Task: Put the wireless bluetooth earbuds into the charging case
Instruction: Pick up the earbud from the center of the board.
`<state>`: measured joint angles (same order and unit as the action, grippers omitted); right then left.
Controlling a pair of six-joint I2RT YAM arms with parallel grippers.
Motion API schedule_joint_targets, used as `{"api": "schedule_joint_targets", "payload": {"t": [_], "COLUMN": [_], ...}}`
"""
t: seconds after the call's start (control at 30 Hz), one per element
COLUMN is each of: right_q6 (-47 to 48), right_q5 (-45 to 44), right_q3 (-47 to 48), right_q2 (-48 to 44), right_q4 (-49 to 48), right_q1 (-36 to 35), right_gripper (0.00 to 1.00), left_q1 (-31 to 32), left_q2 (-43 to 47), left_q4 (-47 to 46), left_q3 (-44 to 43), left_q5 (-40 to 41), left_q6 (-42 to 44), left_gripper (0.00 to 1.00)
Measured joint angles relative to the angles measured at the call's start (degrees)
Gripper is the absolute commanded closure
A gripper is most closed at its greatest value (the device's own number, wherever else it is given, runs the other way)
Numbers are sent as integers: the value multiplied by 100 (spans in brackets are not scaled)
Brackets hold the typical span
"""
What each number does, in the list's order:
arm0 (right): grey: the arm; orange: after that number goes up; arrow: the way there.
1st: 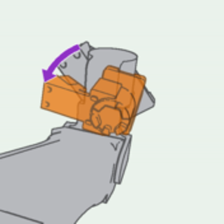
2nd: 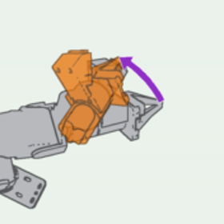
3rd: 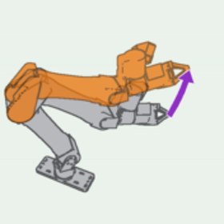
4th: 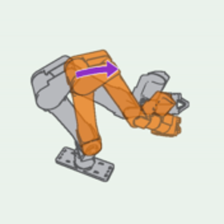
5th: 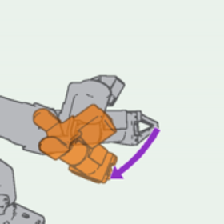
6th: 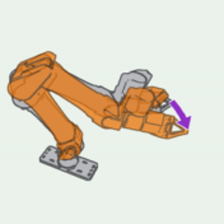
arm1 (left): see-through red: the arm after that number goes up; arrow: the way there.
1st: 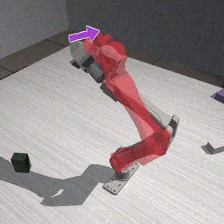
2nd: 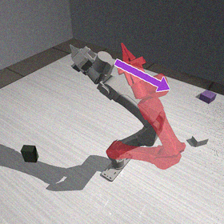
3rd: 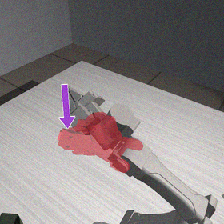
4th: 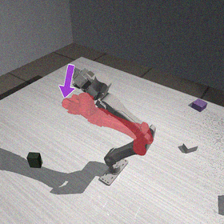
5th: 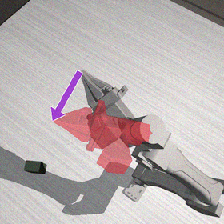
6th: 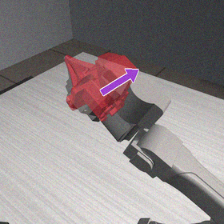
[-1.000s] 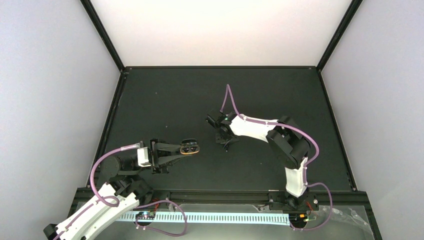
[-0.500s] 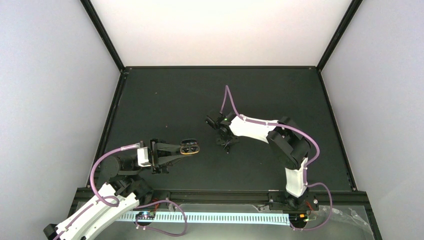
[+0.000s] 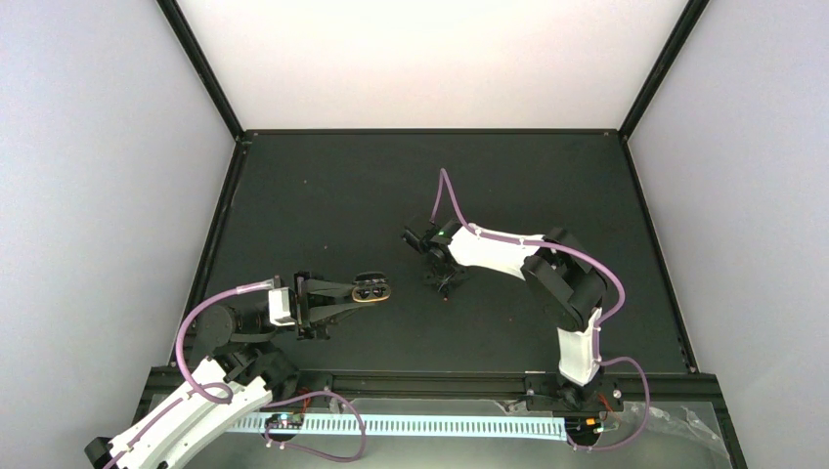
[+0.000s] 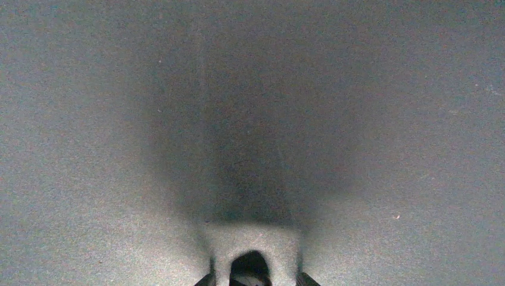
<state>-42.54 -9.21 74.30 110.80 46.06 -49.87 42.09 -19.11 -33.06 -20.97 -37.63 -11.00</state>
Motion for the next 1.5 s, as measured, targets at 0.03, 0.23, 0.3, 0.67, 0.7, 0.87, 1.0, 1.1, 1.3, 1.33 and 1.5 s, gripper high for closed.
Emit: {"api": "schedule_joint_targets", "payload": {"t": [0.03, 0.23, 0.3, 0.67, 0.7, 0.87, 1.0, 1.1, 1.3, 1.33, 1.5], "right_q6": [2, 42, 52, 66, 68, 72, 66, 39, 0, 0, 168], "right_q5": [22, 50, 63, 153, 157, 160, 133, 92, -120, -164, -472], "right_q3": [0, 0, -4, -74, -72, -74, -140, -293, -868, -951, -1384], "right_q2": [0, 0, 0, 0, 0, 0, -57, -181, -898, -1106, -2459], "right_q4": [2, 4, 0, -66, -66, -68, -133, -258, -713, -800, -1528], "right_q1": [0, 0, 0, 0, 0, 2, 0, 0, 0, 0, 0], "right_gripper": [69, 78, 79, 87, 88, 91, 91, 92, 93, 93, 93], "left_q1": [0, 0, 0, 0, 0, 0, 0, 0, 0, 0, 2], "left_q2": [0, 0, 0, 0, 0, 0, 0, 0, 0, 0, 0], "left_q4": [0, 0, 0, 0, 0, 0, 2, 2, 7, 9, 31], "left_q3": [0, 0, 0, 0, 0, 0, 0, 0, 0, 0, 0], "left_q5": [0, -4, -4, -7, -7, -7, -7, -4, 0, 4, 46], "left_q6": [-4, -13, -15, -15, -15, -15, -13, -13, -7, -4, 92], "left_gripper": [98, 98, 99, 99, 98, 98, 98, 98, 99, 98, 98]}}
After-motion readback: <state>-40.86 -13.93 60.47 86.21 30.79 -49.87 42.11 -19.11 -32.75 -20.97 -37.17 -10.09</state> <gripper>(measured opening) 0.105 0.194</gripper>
